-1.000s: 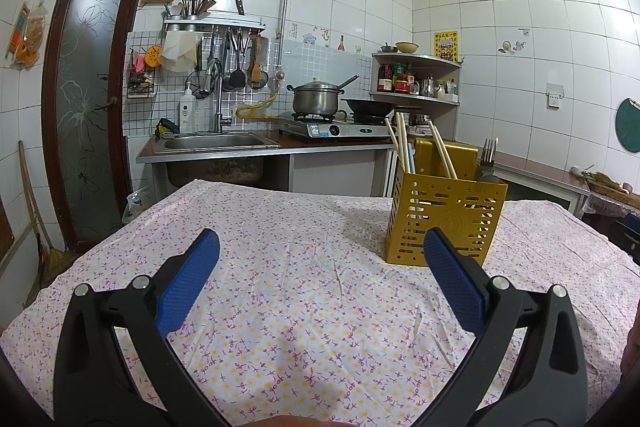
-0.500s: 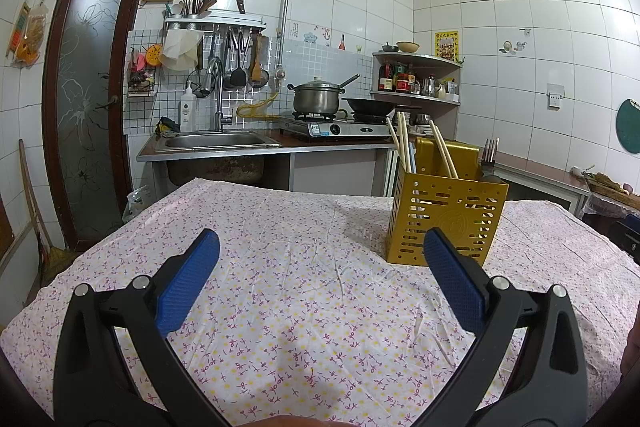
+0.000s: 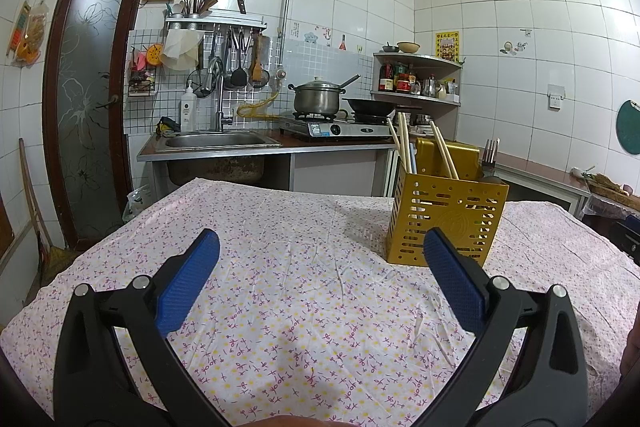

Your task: Organize utensils

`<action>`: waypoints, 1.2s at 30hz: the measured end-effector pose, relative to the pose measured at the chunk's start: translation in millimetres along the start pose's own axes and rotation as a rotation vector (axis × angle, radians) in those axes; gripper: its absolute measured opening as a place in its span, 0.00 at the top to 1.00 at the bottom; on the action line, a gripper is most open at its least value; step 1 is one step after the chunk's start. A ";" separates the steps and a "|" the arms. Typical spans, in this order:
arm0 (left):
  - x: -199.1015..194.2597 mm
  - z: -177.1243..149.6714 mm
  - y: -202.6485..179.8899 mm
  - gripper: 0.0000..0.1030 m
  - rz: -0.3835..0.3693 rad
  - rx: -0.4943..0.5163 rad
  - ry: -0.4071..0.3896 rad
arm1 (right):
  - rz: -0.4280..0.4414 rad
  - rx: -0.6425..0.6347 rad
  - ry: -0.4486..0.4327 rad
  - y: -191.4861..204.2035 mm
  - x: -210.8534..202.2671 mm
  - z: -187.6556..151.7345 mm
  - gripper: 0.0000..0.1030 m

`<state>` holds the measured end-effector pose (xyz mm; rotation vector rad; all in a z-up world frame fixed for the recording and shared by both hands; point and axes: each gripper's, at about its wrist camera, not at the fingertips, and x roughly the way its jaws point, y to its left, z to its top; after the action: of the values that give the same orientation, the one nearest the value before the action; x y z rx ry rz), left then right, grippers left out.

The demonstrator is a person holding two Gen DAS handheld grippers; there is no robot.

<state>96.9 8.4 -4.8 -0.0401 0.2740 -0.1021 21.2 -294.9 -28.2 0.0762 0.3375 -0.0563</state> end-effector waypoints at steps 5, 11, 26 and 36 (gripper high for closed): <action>-0.3 -0.5 -1.4 0.04 0.005 -0.005 0.001 | -0.001 -0.003 0.002 0.2 0.0 -0.2 0.05; -0.4 -1.1 -2.9 0.04 0.004 -0.006 0.002 | -0.001 -0.003 0.003 -1.3 -0.8 0.2 0.05; -1.5 -1.7 -4.2 0.04 0.005 -0.006 0.001 | 0.000 -0.002 0.002 -1.4 -0.7 0.2 0.05; -1.3 -1.8 -4.3 0.04 0.006 -0.009 0.003 | -0.001 -0.001 0.002 -0.9 -1.0 0.5 0.05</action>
<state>94.8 4.3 -6.0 -0.0484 0.2776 -0.0947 20.3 -295.8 -27.5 0.0747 0.3397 -0.0565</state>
